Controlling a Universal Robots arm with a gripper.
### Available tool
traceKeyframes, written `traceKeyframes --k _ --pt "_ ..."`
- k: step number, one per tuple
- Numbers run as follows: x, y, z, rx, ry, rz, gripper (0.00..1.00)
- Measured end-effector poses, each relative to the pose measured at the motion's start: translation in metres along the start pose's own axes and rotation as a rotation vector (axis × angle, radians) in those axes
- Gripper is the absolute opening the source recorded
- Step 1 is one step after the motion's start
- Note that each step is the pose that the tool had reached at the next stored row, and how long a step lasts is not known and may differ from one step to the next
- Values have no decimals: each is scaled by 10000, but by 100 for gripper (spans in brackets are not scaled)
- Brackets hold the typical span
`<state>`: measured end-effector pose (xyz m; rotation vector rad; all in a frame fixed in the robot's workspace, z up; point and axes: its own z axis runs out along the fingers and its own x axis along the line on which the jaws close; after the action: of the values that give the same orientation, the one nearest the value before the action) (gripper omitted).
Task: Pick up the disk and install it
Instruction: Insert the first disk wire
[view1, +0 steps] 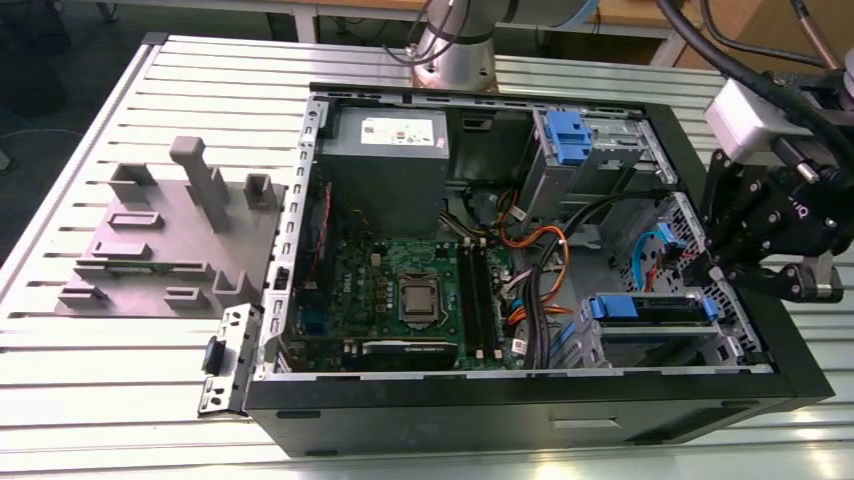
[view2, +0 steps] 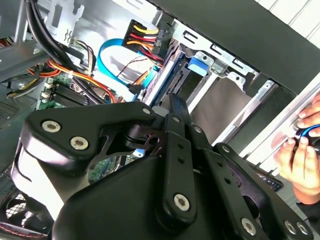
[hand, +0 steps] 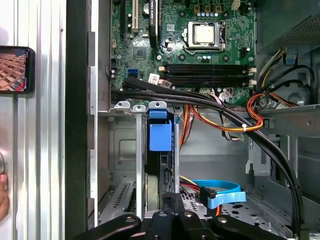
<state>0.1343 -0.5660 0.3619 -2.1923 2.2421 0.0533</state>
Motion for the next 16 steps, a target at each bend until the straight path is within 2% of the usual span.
traceKeyframes --k 3,7,12,16 --pt "-39 1 -38 0 1 0 11" --pt "-138 -15 -39 0 30 0 11" --pt "-204 -86 -35 -7 126 3 11" --pt "-252 -150 -33 -42 163 4 11"
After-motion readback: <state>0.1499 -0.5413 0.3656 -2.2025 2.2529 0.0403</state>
